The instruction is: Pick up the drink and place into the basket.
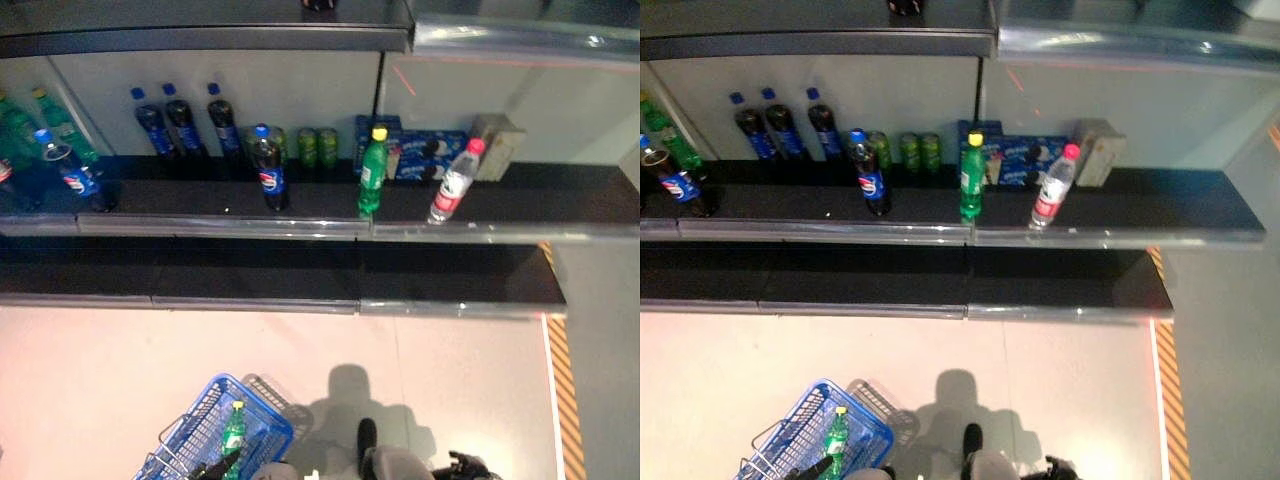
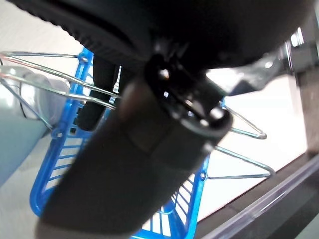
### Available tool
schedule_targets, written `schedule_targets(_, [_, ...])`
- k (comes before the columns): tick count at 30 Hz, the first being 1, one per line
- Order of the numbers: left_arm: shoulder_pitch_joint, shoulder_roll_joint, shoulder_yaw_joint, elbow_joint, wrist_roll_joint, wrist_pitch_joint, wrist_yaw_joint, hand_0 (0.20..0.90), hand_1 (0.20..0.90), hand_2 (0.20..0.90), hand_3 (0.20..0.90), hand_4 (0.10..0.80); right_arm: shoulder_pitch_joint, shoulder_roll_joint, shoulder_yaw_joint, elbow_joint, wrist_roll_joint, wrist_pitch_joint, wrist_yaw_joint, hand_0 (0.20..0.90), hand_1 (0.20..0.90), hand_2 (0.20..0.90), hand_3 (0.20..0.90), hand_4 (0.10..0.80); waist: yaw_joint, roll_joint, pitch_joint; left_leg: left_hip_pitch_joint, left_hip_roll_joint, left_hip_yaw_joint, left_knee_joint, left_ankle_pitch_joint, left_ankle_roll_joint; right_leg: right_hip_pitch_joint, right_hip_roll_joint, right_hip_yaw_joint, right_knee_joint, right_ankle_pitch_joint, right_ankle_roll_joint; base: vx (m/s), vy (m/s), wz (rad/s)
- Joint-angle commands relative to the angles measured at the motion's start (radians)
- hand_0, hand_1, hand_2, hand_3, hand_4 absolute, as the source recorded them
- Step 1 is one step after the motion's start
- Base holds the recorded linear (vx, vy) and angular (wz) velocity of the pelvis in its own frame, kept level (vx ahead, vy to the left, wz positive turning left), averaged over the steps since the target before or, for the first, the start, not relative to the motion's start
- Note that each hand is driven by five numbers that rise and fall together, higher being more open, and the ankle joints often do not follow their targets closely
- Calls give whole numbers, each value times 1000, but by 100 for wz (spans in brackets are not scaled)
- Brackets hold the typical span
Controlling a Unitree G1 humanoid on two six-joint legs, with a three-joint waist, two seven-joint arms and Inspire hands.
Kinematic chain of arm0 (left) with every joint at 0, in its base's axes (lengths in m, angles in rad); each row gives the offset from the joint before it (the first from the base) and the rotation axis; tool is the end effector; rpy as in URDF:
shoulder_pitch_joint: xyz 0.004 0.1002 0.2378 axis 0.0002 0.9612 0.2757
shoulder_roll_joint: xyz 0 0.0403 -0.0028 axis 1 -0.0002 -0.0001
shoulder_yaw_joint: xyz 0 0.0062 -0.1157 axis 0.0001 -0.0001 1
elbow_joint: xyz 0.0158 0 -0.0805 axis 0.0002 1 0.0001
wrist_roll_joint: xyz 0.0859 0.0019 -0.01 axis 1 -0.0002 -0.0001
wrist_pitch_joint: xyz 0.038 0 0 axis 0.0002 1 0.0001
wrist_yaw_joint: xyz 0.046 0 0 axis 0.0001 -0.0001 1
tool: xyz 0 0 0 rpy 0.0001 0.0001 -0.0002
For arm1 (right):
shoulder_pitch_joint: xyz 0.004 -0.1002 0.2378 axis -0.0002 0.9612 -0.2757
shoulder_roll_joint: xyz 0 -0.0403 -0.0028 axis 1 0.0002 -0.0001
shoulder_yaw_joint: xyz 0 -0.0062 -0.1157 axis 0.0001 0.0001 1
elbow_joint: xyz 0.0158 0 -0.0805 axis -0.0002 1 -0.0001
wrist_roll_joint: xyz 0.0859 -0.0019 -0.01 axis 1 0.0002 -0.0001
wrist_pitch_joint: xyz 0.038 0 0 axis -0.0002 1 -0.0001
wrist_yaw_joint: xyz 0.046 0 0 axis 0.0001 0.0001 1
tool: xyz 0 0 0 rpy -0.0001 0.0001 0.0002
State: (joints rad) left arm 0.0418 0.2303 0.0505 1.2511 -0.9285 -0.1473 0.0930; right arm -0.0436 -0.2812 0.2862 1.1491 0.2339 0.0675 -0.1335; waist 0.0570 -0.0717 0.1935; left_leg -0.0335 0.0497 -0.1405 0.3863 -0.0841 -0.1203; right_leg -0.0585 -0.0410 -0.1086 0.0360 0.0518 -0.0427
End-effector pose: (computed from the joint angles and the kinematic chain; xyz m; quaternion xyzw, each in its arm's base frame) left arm 0.0513 0.2394 -0.1128 -0.2400 0.4476 0.4037 0.7610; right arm 0.0909 -0.2256 -0.1079 -0.1366 0.5528 -0.0764 0.8185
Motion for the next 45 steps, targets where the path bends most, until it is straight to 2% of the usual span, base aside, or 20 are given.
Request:
schedule_targets(1, [-35, -42, -98, -99, 85, -34, -76, 300, 300, 300, 200, 100, 1, 3, 2, 1, 31, -24, 18, 900, 900, 900, 900, 800, -15, 0, 8, -43, -28, 126, -165, 49, 101, 10, -58, 29, -5, 24, 110, 73, 1, 65])
schedule_targets(3, [-39, -39, -109, -101, 99, -32, -77, 300, 300, 300, 200, 100, -1, 3, 5, 7, 46, -31, 15, 900, 900, 900, 900, 800, -17, 9, 16, -40, 2, 138, -227, 78, 89, 10, -54, 22, -3, 17, 110, 53, 53, 61])
schedule_targets(4, [-63, -34, -129, -103, 144, -22, -80, 300, 300, 300, 200, 100, -3, 9, 3, 17, 85, -56, 1, 900, 900, 900, 900, 800, -22, 34, 43, -52, 74, 172, -361, 180, 45, 17, -44, -1, -4, 2, 114, 24, 109, 59])
schedule_targets(5, [-67, -36, -135, -101, 149, -27, -84, 300, 300, 300, 200, 100, -4, 8, 1, 15, 94, -64, -2, 900, 900, 900, 900, 800, -22, 40, 54, -72, 91, 176, -369, 210, 32, 22, -44, -4, -4, -3, 113, 11, 169, 62])
schedule_targets(8, [-70, -60, -145, -99, 163, -35, -67, 300, 300, 300, 200, 100, -16, 14, 1, 13, 89, -81, -9, 900, 900, 900, 900, 800, -24, 47, 69, -56, 74, 149, -383, 188, 33, 27, -80, -12, -11, -5, 127, 68, 249, 41])
schedule_targets(11, [-66, -52, -146, -93, 206, -31, -71, 300, 300, 300, 200, 100, 7, 28, -13, 17, 83, -88, -6, 900, 900, 900, 900, 800, -41, 53, 53, -24, 59, 176, -362, 151, 39, 33, -114, -14, 12, -10, 147, 267, 301, -29])
schedule_targets(12, [-64, -35, -153, -88, 218, -29, -73, 300, 300, 300, 200, 100, 17, 35, -15, 21, 60, -96, -3, 900, 900, 900, 900, 800, -45, 59, 38, -7, 44, 183, -352, 123, 55, 35, -132, -15, 54, -31, 159, 290, 240, -12])
schedule_targets(14, [-62, -22, -155, -87, 223, -29, -80, 300, 300, 300, 200, 100, 22, 40, -12, 17, 49, -99, -4, 900, 900, 900, 900, 800, -46, 65, 31, 0, 30, 186, -341, 104, 70, 26, -140, -12, 103, -55, 163, 235, 192, -10])
schedule_targets(15, [-56, -2, -162, -87, 229, -29, -91, 300, 300, 300, 200, 100, 24, 45, -7, 0, 50, -90, -10, 900, 900, 900, 900, 800, -56, 74, 32, 11, 17, 188, -331, 89, 93, -16, -140, 3, 223, -54, 172, 211, 160, -28])
schedule_targets(17, [-51, 19, -167, -94, 239, -36, -99, 300, 300, 300, 200, 100, 23, 50, 11, -30, 37, -82, -18, 900, 900, 900, 900, 800, -72, 82, 41, 30, 10, 184, -332, 74, 110, -67, -128, 36, 283, -44, 174, 148, 44, -23])
schedule_targets(20, [-79, 36, -187, -116, 198, -34, -105, 300, 300, 300, 200, 100, -7, 40, 45, -57, 14, -81, -21, 900, 900, 900, 900, 800, -85, 75, 63, 15, 8, 177, -321, 68, 96, -61, -144, 77, 132, -7, 174, 0, -168, 8])
schedule_targets(21, [-103, 43, -192, -125, 191, -44, -113, 300, 300, 300, 200, 100, -39, 30, 65, -60, -26, -98, -17, 900, 900, 900, 900, 800, -91, 66, 85, 5, 10, 189, -320, 64, 87, -78, -164, 96, 49, 60, 192, -97, -213, 20])
schedule_targets(23, [-117, 47, -205, -145, 196, -45, -94, 300, 300, 300, 200, 100, -68, 22, 102, -87, -67, -93, -11, 900, 900, 900, 900, 800, -98, 67, 101, 6, 39, 194, -324, 69, 80, -112, -149, 115, 63, 57, 188, -58, -276, 16])
schedule_targets(28, [-67, 11, -196, -235, 210, -9, -59, 300, 300, 300, 200, 100, -34, -53, 178, -387, -196, -44, 4, 900, 900, 900, 900, 800, -80, 34, 78, 6, 89, 193, -313, 86, 55, -51, -128, 50, 35, 26, 161, 59, -212, 20])
schedule_targets(29, [-58, 8, -200, -249, 232, -2, -64, 300, 300, 300, 200, 100, -27, -76, 178, -476, -242, -29, 14, 900, 900, 900, 900, 800, -81, 30, 75, 5, 99, 196, -323, 95, 50, -47, -125, 37, 32, 22, 158, 4, -95, 7])
schedule_targets(30, [-39, 15, -211, -269, 250, 3, -74, 300, 300, 300, 200, 100, -11, -152, 189, -673, -297, 16, 22, 900, 900, 900, 900, 800, -84, 25, 71, 9, 110, 196, -343, 106, 41, -40, -118, 23, 29, 14, 154, 4, -86, 12])
schedule_targets(33, [-24, 30, -222, -271, 239, 2, -91, 300, 300, 300, 200, 100, -4, -253, 180, -881, -312, -9, 51, 900, 900, 900, 900, 800, -93, 24, 66, 21, 116, 197, -366, 115, 34, -30, -115, 15, 24, 10, 155, 25, -4, 26])
schedule_targets(36, [3, 42, -206, -260, 254, -2, -111, 300, 300, 300, 200, 100, -32, -395, 90, -1129, -314, -69, 90, 900, 900, 900, 900, 800, -99, 23, 44, 57, 119, 206, -398, 113, 29, -9, -121, 14, 11, 6, 168, 81, 51, 8])
schedule_targets(38, [17, 39, -189, -258, 269, -3, -107, 300, 300, 300, 200, 100, -49, -449, 16, -1234, -252, -108, 56, 900, 900, 900, 900, 800, -99, 22, 30, 75, 117, 212, -406, 105, 29, 5, -125, 17, 3, 5, 176, 111, 54, -2])
schedule_targets(45, [40, 19, -125, -222, 323, -6, -108, 300, 300, 300, 200, 100, -107, -436, -191, -1444, -90, -206, -68, 900, 900, 900, 900, 800, -90, 25, -6, 112, 116, 223, -409, 71, 31, 37, -141, 16, -5, -10, 191, 82, 40, 0])
